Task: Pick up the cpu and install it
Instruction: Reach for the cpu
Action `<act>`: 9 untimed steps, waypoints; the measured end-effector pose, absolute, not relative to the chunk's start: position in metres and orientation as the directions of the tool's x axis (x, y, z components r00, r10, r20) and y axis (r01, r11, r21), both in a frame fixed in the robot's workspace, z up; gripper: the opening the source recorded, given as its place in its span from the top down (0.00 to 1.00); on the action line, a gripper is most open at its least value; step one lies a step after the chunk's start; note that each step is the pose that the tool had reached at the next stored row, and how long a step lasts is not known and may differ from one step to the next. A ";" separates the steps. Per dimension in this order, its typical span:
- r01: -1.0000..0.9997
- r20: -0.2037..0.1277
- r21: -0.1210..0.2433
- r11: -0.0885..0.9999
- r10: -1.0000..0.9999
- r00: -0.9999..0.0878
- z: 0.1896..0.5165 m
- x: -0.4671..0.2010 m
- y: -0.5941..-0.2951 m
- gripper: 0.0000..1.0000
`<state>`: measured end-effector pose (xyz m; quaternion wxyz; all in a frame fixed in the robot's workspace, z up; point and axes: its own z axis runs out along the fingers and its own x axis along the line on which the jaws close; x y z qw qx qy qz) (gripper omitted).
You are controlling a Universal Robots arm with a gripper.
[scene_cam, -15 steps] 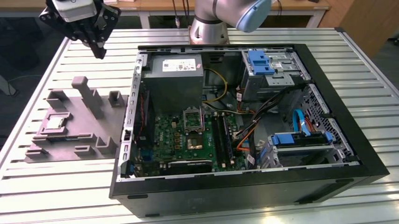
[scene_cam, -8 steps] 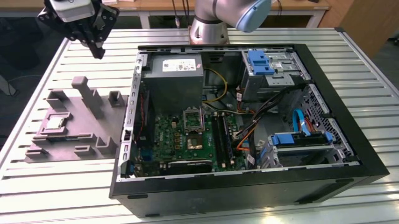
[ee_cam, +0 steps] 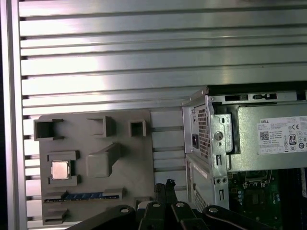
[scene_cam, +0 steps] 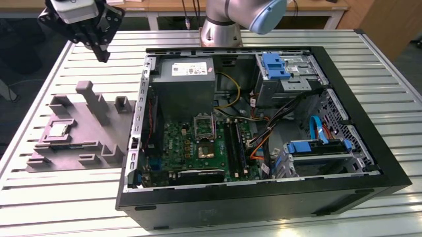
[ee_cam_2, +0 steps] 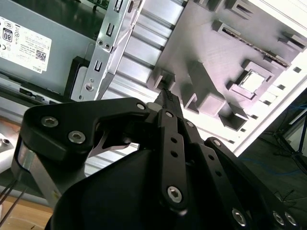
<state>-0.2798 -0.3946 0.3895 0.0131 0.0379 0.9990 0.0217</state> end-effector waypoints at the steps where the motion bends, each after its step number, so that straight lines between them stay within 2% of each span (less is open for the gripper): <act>1: 0.075 -0.024 0.044 0.996 0.076 -0.997 0.389 -0.280 -0.395 0.89; 9: 0.075 -0.024 0.044 0.996 0.076 -0.997 0.389 -0.282 -0.395 0.89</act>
